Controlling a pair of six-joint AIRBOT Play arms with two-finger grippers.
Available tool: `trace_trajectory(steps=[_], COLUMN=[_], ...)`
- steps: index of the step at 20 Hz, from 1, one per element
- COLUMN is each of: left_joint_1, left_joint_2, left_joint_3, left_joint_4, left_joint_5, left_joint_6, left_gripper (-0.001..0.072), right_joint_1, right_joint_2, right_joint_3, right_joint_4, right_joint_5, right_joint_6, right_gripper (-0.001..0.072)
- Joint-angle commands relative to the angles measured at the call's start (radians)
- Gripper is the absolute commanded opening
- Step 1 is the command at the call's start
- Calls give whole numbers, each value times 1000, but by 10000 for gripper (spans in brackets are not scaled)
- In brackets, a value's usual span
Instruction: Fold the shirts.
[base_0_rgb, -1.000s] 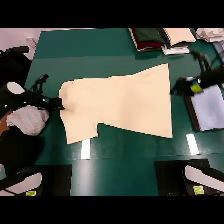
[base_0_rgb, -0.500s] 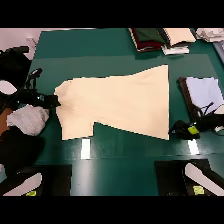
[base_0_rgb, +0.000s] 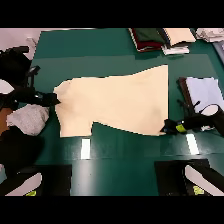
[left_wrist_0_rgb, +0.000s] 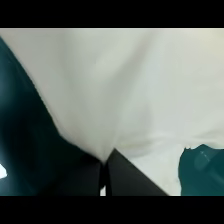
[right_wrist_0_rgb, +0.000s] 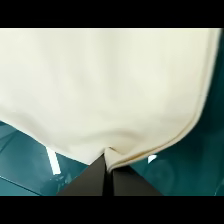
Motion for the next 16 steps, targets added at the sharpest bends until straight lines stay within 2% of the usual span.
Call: trace_trajectory(steps=[1,6,11,14,16], left_joint_1=[0,0,0,0,0], left_joint_2=[120,329,372,372,361], left_joint_3=[112,553,991,1091,1085], left_joint_4=[3,3,3,10,19], left_joint_5=[-1,4,19,55,55], left_joint_6=[-25,-51,-111,-162,-182], left_gripper=[25,25,24,23,24], right_joint_1=[53,53,53,53,53], right_joint_2=[106,266,239,154,105], right_joint_3=[195,787,1308,1543,1606], right_joint_4=[17,-62,-248,-324,-335], right_joint_5=[-6,-55,6,127,183], right_joint_6=[-1,0,39,63,63], right_gripper=[16,16,16,16,16])
